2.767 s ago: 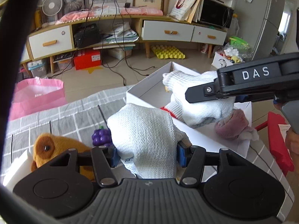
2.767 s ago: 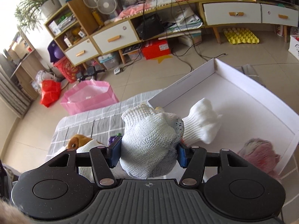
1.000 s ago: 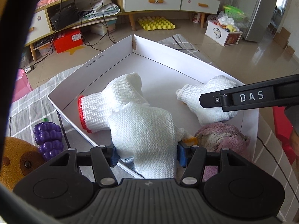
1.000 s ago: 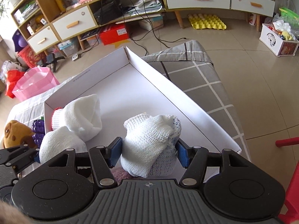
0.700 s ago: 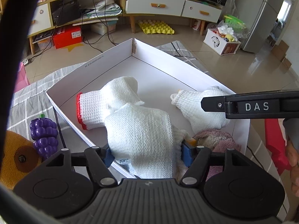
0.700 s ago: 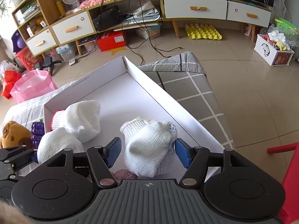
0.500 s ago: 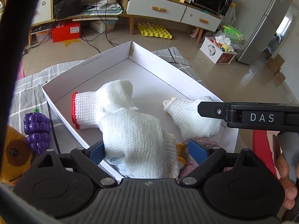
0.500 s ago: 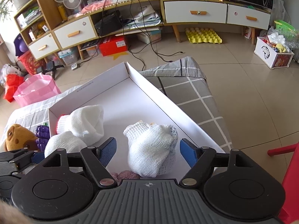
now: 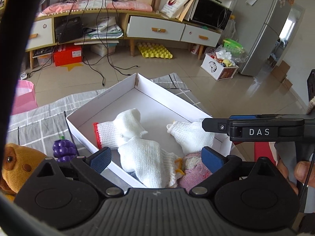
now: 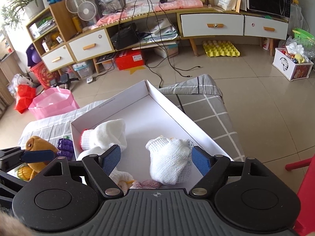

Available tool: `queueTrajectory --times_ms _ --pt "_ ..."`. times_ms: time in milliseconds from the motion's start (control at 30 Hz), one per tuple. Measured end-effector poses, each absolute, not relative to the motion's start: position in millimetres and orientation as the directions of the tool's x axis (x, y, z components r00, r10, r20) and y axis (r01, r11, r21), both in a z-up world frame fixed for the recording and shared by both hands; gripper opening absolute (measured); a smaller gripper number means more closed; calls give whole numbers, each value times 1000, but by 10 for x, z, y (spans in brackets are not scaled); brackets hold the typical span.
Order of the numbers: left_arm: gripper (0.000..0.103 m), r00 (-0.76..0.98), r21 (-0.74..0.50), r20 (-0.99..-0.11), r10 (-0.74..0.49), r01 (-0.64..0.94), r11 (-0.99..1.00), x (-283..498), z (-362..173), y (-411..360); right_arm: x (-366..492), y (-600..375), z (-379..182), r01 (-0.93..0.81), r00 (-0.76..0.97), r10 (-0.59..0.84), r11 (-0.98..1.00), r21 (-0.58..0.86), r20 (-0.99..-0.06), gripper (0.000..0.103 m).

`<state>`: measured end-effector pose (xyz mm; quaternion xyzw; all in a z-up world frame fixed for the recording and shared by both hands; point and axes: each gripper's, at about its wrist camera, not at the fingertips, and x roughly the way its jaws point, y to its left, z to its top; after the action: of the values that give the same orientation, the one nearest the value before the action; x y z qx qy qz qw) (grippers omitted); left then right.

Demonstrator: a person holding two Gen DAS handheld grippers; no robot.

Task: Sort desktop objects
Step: 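Move left tool to the white foam block while right tool approaches the green striped ball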

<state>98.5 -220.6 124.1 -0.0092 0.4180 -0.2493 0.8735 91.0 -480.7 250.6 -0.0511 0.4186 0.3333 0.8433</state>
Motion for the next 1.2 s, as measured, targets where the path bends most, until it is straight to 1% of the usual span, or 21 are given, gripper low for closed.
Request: queueTrajectory --times_ms 133,233,300,367,500,567,700,933,1033,1100,1200 --pt "97 562 -213 -705 -433 415 885 874 1393 -1862 774 -4739 2605 -633 413 546 748 201 -729 84" --pt "97 590 -188 -699 -404 393 900 794 1469 -1519 607 -4620 2671 -682 370 574 702 206 -730 87" --pt "98 610 -154 -702 -368 374 914 748 1472 -1245 453 -4502 2682 -725 326 589 658 205 -740 90" --pt "98 628 -125 -708 -324 341 932 704 1417 -1012 237 -4335 2676 -775 263 595 599 201 -759 90" --pt "98 659 -112 -710 -246 239 965 736 1277 -528 -181 -3993 2606 -838 134 581 500 221 -803 96" --pt "98 676 -102 -709 -201 183 978 794 1218 -353 -299 -3863 2564 -835 97 562 495 240 -821 98" --pt "98 679 -64 -720 -145 143 988 936 1103 -113 -445 -3675 2453 -800 32 535 521 299 -844 102" --pt "98 660 -12 -747 -77 103 995 1043 892 127 -669 -3431 2275 -816 17 453 522 250 -891 102" --pt "98 639 -7 -766 -74 107 994 1020 812 193 -733 -3351 2222 -825 7 434 512 240 -901 102" --pt "98 638 12 -768 -60 107 994 1022 795 196 -762 -3312 2175 -832 7 410 509 223 -912 102" --pt "98 641 2 -765 -60 95 995 1057 780 276 -792 -3292 2103 -837 2 381 507 207 -925 102"
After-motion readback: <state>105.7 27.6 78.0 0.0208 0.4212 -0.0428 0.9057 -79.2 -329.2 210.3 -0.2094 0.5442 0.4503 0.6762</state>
